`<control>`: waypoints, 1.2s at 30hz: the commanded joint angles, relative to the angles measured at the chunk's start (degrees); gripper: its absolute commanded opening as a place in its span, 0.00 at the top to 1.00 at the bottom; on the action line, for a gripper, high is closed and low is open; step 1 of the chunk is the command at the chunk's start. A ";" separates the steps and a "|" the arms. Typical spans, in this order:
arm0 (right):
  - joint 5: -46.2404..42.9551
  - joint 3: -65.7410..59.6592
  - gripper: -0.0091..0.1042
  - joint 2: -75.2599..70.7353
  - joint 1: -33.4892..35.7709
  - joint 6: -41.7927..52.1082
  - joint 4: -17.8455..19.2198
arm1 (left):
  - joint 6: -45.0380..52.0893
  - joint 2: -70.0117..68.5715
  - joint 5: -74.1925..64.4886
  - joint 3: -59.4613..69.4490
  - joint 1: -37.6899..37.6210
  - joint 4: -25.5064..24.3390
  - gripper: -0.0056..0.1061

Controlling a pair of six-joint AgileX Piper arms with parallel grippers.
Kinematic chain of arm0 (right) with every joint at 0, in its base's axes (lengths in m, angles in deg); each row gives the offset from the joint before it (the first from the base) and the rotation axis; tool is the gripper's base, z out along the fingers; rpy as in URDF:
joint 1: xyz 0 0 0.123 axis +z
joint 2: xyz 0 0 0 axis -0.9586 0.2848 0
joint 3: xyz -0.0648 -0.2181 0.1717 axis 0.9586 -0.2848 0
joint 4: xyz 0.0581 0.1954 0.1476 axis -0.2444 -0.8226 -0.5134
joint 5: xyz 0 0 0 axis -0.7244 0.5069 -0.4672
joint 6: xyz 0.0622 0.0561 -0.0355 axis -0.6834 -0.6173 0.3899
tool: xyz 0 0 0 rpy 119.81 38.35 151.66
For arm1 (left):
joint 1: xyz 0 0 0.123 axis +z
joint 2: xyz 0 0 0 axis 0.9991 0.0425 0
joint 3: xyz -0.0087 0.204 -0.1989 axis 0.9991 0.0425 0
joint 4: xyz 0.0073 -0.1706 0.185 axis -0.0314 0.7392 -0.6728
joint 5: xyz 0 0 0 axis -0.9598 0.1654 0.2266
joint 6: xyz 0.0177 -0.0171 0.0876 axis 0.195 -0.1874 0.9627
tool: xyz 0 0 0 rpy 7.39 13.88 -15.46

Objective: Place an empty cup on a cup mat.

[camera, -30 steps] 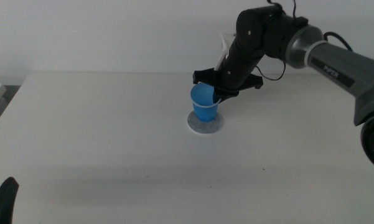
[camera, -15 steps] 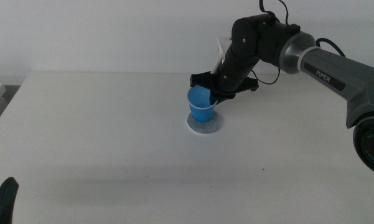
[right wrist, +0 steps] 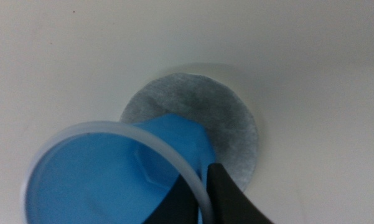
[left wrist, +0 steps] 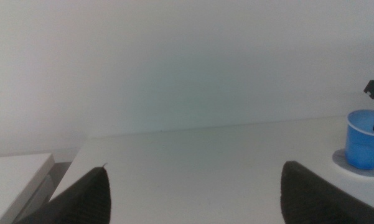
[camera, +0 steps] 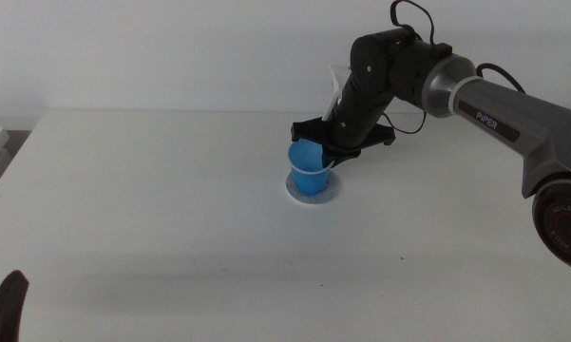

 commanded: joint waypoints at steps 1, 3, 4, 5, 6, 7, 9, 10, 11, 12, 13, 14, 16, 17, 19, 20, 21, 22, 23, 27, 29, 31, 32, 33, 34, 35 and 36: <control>0.31 0.13 0.88 -0.41 0.07 0.34 1.19 | -0.16 -0.21 0.32 -0.02 -0.10 0.17 0.11; 0.56 0.13 0.83 -0.41 0.07 -0.24 1.64 | -0.16 -0.21 0.32 -0.02 -0.10 0.17 0.11; 0.72 0.13 0.79 -0.41 0.07 -1.00 2.12 | -0.16 -0.21 0.32 -0.02 -0.10 0.17 0.11; 0.87 0.13 0.74 -0.41 0.07 -1.69 2.56 | -0.16 -0.21 0.32 -0.02 -0.10 0.17 0.11; 0.96 0.13 0.69 -0.41 0.07 -2.27 2.95 | -0.16 -0.21 0.32 -0.02 -0.10 0.17 0.11; 0.96 0.13 0.63 -0.41 0.07 -2.72 3.44 | -0.16 -0.21 0.32 -0.02 -0.10 0.17 0.11; 1.08 0.13 0.51 -0.91 0.07 -2.70 3.44 | -0.16 -0.21 0.32 -0.02 -0.10 0.17 0.11; 1.19 0.13 0.44 -1.45 0.07 -2.70 3.44 | -0.16 -0.21 0.32 -0.02 -0.10 0.17 0.11; 1.19 0.13 0.40 -2.60 0.07 -2.70 3.44 | -0.16 -0.21 0.32 -0.02 -0.10 0.17 0.11; 1.19 0.13 0.36 -3.74 0.07 -2.70 3.78 | -0.16 -0.21 0.32 -0.02 -0.10 0.17 0.11; 1.19 0.04 0.33 -5.57 0.07 -2.47 4.50 | -0.16 -0.21 0.32 -0.02 -0.10 0.17 0.11; 1.08 -0.53 0.30 -8.00 0.07 -2.22 5.68 | -0.16 -0.21 0.32 -0.02 -0.10 0.17 0.11; -0.37 -4.51 0.29 -14.63 0.07 -2.06 9.75 | -0.16 -0.21 0.32 -0.02 -0.10 0.17 0.11; -1.96 -7.92 0.29 -17.74 0.07 -2.06 11.94 | -0.16 -0.21 0.32 -0.02 -0.10 0.17 0.11; -6.55 -16.48 0.29 -26.11 -0.10 -2.06 16.99 | -0.16 -0.21 0.32 -0.02 -0.10 0.17 0.11; -10.13 -21.40 0.29 -30.51 -0.73 -2.06 17.98 | -0.16 -0.21 0.32 -0.02 -0.10 0.17 0.11; -14.54 -25.52 0.28 -34.01 -1.34 -2.06 18.08 | -0.16 -0.21 0.32 -0.02 -0.10 0.17 0.11; -19.14 -30.91 0.28 -38.43 -2.32 -1.69 17.43 | -0.16 -0.21 0.32 -0.02 -0.10 0.17 0.11; -23.71 -36.32 0.28 -42.79 -3.69 -0.47 15.69 | -0.16 -0.21 0.32 -0.02 -0.10 0.17 0.11; -34.12 -54.26 0.28 -58.12 -9.68 4.26 11.35 | -0.16 -0.21 0.32 -0.02 -0.10 0.17 0.11; -35.51 -61.29 0.26 -65.14 -13.62 5.14 11.12 | -0.16 -0.21 0.32 -0.02 -0.10 0.17 0.11; -36.34 -66.61 0.19 -70.76 -17.40 6.95 10.97 | -0.16 -0.21 0.32 -0.02 -0.10 0.17 0.11; -36.73 -69.31 0.13 -73.68 -19.42 8.42 10.81 | -0.16 -0.21 0.32 -0.02 -0.10 0.17 0.11; -37.32 -71.33 0.10 -75.94 -20.88 10.09 10.44 | -0.16 -0.21 0.32 -0.02 -0.10 0.17 0.11; -37.82 -73.77 0.10 -78.69 -22.51 11.84 9.60 | -0.16 -0.21 0.32 -0.02 -0.10 0.17 0.11; -38.13 -76.02 0.10 -81.32 -23.89 13.18 8.80 | -0.16 -0.21 0.32 -0.02 -0.10 0.17 0.11; -38.38 -77.76 0.10 -83.96 -24.86 14.05 8.36 | -0.16 -0.21 0.32 -0.02 -0.10 0.17 0.11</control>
